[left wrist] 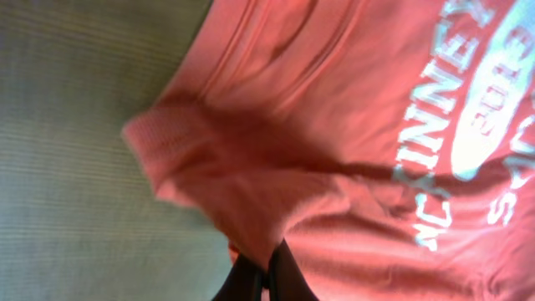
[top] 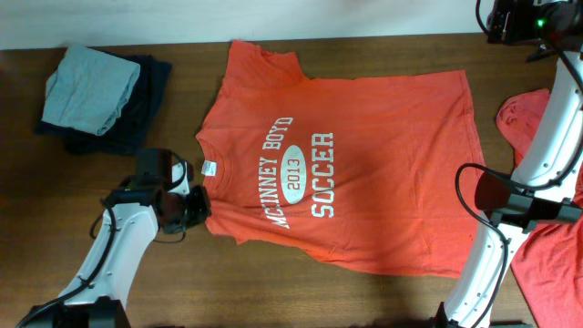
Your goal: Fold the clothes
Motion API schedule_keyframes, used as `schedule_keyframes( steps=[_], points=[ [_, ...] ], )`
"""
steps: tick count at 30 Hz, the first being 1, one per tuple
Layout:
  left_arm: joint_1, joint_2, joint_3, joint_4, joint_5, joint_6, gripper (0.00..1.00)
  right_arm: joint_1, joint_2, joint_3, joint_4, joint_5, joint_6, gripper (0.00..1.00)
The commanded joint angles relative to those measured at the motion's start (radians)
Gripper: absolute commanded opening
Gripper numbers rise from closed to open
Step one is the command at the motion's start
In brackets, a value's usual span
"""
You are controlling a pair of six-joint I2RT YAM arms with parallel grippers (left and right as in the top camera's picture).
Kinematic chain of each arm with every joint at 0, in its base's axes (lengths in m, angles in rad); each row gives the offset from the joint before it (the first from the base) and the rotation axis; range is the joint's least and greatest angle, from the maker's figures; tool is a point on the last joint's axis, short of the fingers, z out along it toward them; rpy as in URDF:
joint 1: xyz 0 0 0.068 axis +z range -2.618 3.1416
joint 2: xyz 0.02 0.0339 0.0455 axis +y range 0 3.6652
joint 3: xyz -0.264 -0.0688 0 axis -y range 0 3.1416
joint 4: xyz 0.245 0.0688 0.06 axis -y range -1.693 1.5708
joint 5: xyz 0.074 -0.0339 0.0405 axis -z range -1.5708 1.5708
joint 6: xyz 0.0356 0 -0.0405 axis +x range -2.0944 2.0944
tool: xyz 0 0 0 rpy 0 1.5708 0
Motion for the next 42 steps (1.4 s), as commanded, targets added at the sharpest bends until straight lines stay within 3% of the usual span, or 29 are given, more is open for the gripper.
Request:
schedule_keyframes(
  steps=[1,8,18,42],
  points=[
    [-0.032,0.005,0.019,0.039,0.012,-0.005,0.01,0.005,0.003,0.000,0.000,-0.013,0.003,0.99],
    [-0.126,0.006,0.019,0.159,-0.010,-0.005,0.01,0.005,0.003,0.000,0.000,-0.013,0.003,0.99],
    [-0.174,0.006,0.019,0.270,-0.185,-0.058,0.01,0.005,0.003,0.000,0.000,-0.013,0.003,0.99],
    [-0.203,0.111,0.019,0.612,-0.185,-0.106,0.01,0.005,0.003,0.000,0.000,-0.013,0.003,0.99]
  ],
)
